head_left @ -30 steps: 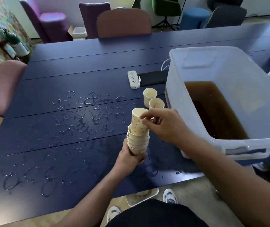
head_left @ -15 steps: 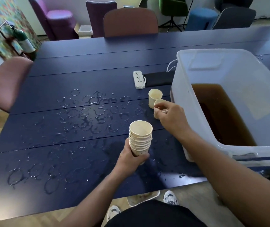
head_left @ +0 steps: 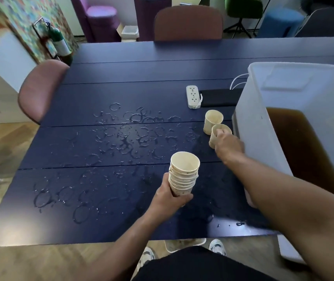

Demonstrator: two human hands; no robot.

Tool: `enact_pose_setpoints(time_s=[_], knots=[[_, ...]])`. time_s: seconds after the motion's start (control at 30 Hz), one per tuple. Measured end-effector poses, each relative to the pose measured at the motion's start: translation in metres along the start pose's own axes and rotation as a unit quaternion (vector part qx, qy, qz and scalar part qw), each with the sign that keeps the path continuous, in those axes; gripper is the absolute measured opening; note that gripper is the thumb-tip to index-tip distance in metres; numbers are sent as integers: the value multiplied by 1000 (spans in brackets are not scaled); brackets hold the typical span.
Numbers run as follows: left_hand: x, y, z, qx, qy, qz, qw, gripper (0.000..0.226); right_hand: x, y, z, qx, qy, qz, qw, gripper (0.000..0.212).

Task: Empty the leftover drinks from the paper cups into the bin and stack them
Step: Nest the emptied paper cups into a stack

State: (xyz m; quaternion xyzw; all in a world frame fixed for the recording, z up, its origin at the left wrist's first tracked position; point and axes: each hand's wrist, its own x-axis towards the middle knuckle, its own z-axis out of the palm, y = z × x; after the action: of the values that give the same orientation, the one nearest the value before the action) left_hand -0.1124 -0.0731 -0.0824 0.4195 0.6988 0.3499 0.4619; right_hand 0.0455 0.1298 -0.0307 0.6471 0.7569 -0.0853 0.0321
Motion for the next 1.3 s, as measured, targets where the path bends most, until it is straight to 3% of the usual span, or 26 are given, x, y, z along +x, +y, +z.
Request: enact_pose_setpoints(time_s=[0.17, 0.3, 0.43, 0.53, 0.6, 0.83, 1.0, 1.3], knots=[[-4, -6, -7, 0, 15, -8, 1000, 67, 4, 5, -4, 2, -18, 45, 999, 24], [-5, -9, -5, -1, 9, -13, 1000, 69, -5, 1, -4, 60, 20, 60, 996, 21], [-3, -9, -1, 5, 2, -13, 1000, 69, -21, -11, -16, 105, 101, -15, 989, 12], [3, -8, 1, 12, 0, -11, 1000, 66, -34, -15, -38, 157, 150, -83, 973, 25], [6, -5, 2, 15, -4, -11, 1000, 62, -45, -16, -55, 201, 189, -127, 953, 31], [17, 2, 0, 22, 2, -13, 1000, 54, -87, -11, -93, 299, 239, -241, 892, 20], [20, 8, 3, 3, 4, -8, 1000, 57, -103, -10, -82, 288, 210, -308, 882, 17], [18, 13, 5, -33, 13, 2, 999, 66, -107, -19, -58, 222, 41, -352, 908, 18]])
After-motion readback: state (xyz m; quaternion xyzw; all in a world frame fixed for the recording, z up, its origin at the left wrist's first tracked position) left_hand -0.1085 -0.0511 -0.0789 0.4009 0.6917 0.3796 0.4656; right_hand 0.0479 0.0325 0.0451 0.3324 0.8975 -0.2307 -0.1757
